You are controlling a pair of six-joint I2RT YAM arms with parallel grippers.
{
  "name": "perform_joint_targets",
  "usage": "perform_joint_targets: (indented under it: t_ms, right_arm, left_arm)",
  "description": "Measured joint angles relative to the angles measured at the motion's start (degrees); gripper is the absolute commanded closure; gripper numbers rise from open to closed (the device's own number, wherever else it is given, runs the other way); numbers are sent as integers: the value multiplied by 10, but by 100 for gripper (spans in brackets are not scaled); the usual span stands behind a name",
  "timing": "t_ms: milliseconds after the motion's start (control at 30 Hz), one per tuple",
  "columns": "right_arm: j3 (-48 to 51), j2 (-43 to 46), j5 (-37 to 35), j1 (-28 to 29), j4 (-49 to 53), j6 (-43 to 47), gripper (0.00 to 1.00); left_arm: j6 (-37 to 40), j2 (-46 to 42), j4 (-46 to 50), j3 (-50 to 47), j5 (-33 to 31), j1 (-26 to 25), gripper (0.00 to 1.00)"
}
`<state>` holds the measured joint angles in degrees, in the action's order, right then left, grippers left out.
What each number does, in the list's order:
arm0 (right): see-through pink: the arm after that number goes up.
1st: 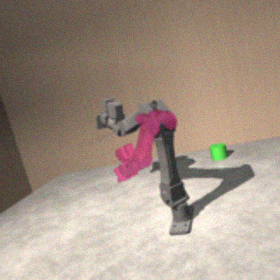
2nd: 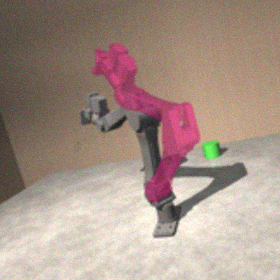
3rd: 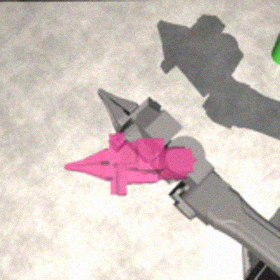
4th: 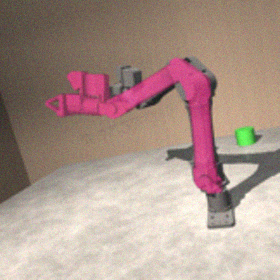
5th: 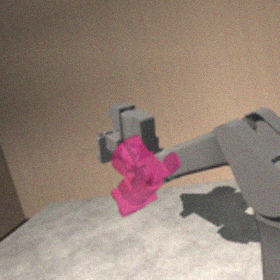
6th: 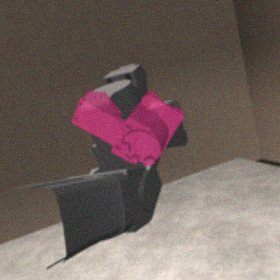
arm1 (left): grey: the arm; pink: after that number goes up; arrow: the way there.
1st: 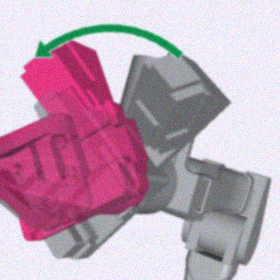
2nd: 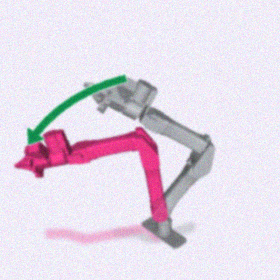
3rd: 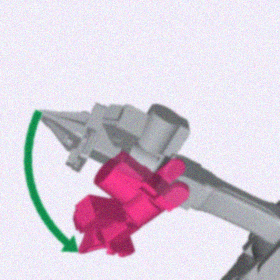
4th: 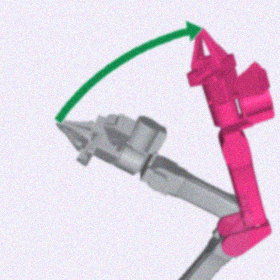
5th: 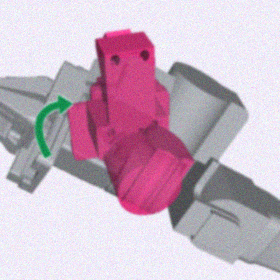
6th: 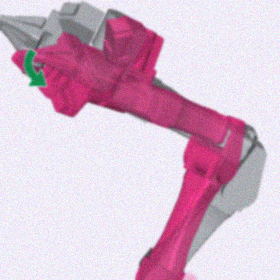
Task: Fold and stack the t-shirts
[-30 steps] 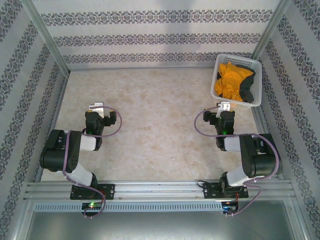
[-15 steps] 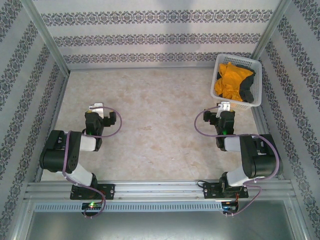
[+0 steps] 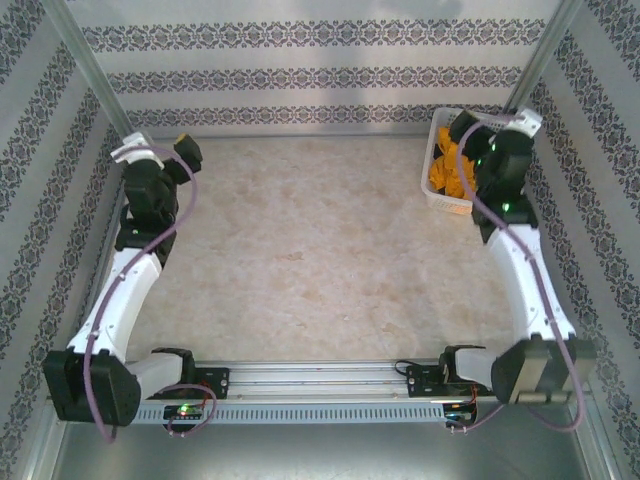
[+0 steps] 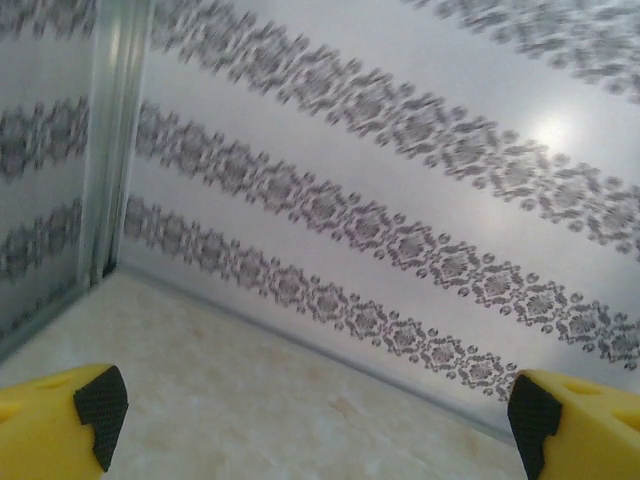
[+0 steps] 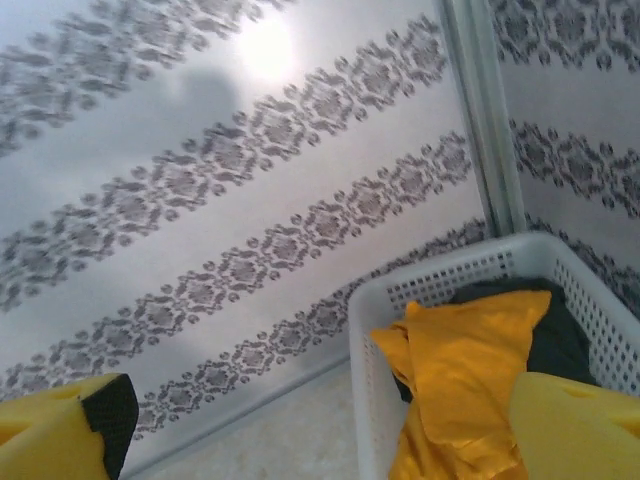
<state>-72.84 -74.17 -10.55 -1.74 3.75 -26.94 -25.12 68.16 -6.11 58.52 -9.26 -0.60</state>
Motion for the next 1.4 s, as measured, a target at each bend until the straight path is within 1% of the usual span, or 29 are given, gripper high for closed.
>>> perform_joint_targets:
  t_ms: [33, 100, 200, 267, 400, 500, 567, 600, 667, 733, 833, 867, 900, 967, 1067, 1133, 1200, 1333, 1400]
  right_arm:
    - [-52, -39, -8, 0, 44, -9, 11]
    - [-138, -116, -17, -1, 125, -22, 14]
    - [-228, -221, -21, -10, 219, -38, 21]
    - [-259, -281, -16, -24, 265, -48, 24]
    - [-307, -391, 0, -54, 336, -57, 24]
    - [-349, -464, 19, -69, 370, -46, 24]
    - [-382, -504, 31, -76, 391, -37, 27]
    - [-400, -523, 38, -79, 400, -32, 30]
    - [-424, -549, 52, -85, 413, -27, 41]
    - [-430, -562, 66, -91, 421, -26, 59]
    - [-430, -564, 85, -98, 421, -28, 91]
    - [-429, -562, 87, -98, 417, -28, 98]
    - [-426, -560, 90, -98, 411, -28, 100]
    - [-405, -543, 91, -98, 394, -32, 100]
    - [-341, -484, 87, -93, 358, -31, 100]
    - [-300, -419, 78, -82, 336, -31, 100]
    - [-278, -350, 67, -67, 314, -31, 100]
    - [-280, -223, 61, -32, 258, -32, 100]
    - [-302, -182, 64, -14, 241, -32, 100]
  left_arm:
    - [-17, 26, 34, 34, 15, -3, 0]
    - [-33, 89, 85, 93, 46, -27, 0]
    - [-52, 152, 138, 139, 100, -80, 7]
    - [-61, 168, 156, 142, 129, -113, 10]
    - [-77, 176, 175, 142, 176, -173, 16]
    - [-86, 176, 175, 142, 199, -198, 19]
    - [-93, 176, 175, 142, 209, -206, 22]
    - [-96, 176, 175, 142, 213, -209, 24]
    - [-100, 176, 175, 142, 218, -212, 27]
    - [-102, 176, 175, 142, 221, -212, 30]
    - [-106, 176, 175, 141, 223, -212, 36]
    - [-106, 176, 175, 141, 223, -212, 39]
    - [-106, 176, 175, 141, 223, -212, 42]
    - [-106, 176, 176, 141, 223, -212, 45]
    - [-105, 174, 177, 141, 219, -212, 50]
    - [-105, 168, 178, 135, 212, -212, 51]
    - [-105, 161, 183, 133, 205, -212, 54]
    - [-104, 150, 193, 132, 180, -212, 56]
    - [-103, 147, 202, 133, 165, -212, 56]
